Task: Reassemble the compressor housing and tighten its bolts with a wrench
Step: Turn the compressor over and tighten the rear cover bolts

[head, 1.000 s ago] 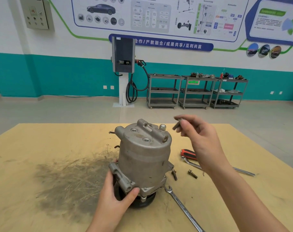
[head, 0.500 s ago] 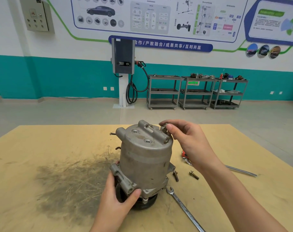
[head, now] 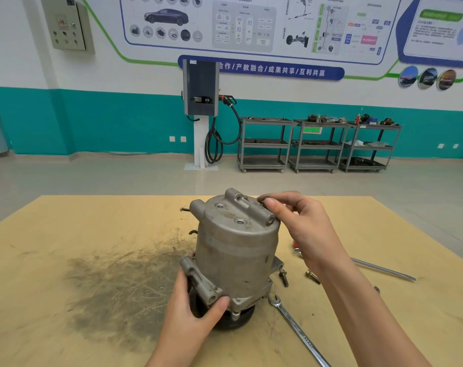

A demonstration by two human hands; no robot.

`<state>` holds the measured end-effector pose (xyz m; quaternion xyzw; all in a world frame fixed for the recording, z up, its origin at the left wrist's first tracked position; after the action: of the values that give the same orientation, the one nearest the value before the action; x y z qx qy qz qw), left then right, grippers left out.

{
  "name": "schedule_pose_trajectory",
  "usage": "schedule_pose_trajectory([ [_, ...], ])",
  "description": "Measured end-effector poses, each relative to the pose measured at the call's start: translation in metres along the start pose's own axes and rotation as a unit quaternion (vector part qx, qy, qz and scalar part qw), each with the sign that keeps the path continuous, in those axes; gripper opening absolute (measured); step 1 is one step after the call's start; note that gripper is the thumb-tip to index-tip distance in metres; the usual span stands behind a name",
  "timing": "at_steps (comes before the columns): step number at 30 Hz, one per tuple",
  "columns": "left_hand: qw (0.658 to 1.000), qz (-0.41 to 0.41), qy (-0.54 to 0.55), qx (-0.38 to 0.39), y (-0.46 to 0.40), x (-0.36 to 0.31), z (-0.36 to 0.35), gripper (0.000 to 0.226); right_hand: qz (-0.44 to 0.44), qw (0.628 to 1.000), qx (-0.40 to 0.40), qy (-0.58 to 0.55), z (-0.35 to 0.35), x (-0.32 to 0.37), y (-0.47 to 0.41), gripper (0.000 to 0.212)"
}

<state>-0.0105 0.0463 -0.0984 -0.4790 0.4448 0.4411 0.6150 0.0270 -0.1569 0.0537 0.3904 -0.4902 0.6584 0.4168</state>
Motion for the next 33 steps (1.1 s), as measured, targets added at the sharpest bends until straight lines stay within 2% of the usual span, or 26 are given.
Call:
schedule_pose_trajectory([
  [2, 1.0, 0.002, -0.002, 0.0, 0.0, 0.001, 0.0, 0.087, -0.016, 1.0, -0.007, 0.013, 0.0, -0.002, -0.002, 0.007],
  [4, 1.0, 0.0, -0.004, -0.001, 0.0, 0.002, 0.001, 0.087, -0.026, 1.0, -0.007, 0.013, -0.001, -0.004, -0.003, 0.018],
  [8, 1.0, 0.001, -0.001, -0.001, -0.001, 0.002, 0.0, 0.086, 0.021, 0.997, 0.028, -0.062, -0.008, -0.005, -0.001, 0.032],
  [10, 1.0, -0.004, -0.003, 0.001, -0.001, 0.001, 0.0, 0.084, 0.029, 0.989, 0.057, -0.132, -0.011, -0.007, 0.0, 0.029],
  [14, 1.0, -0.008, -0.004, 0.003, -0.001, 0.0, 0.001, 0.078, 0.023, 0.978, 0.059, -0.198, -0.013, -0.013, -0.003, 0.018],
  [17, 1.0, -0.011, -0.011, 0.002, 0.0, -0.002, 0.0, 0.077, -0.001, 0.97, 0.044, -0.237, -0.017, -0.016, -0.005, 0.024],
  [25, 1.0, -0.002, -0.017, -0.005, 0.004, -0.004, 0.0, 0.076, -0.004, 0.961, 0.082, -0.265, -0.015, -0.009, -0.001, 0.016],
  [28, 1.0, 0.0, -0.014, -0.005, 0.004, -0.004, 0.0, 0.078, -0.014, 0.966, 0.066, -0.251, -0.014, -0.009, -0.003, 0.005],
  [31, 1.0, 0.0, -0.008, -0.006, 0.003, -0.005, 0.0, 0.082, -0.013, 0.973, 0.042, -0.225, -0.013, -0.011, -0.003, 0.007],
  [33, 1.0, -0.001, -0.009, -0.003, 0.003, -0.005, -0.001, 0.082, -0.014, 0.973, 0.059, -0.221, -0.012, -0.01, -0.002, 0.008],
])
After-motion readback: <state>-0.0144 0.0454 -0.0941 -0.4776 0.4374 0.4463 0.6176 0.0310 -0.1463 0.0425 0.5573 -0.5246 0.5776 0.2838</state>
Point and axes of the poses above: each hand's wrist, its own y-axis away from the middle knuckle, its own z-axis out of the back of the hand, x = y × z, the point moved 4 cm from there along -y, towards the middle knuckle, and after that the axes turned 14 degrees about x, right-handed, at the moved point
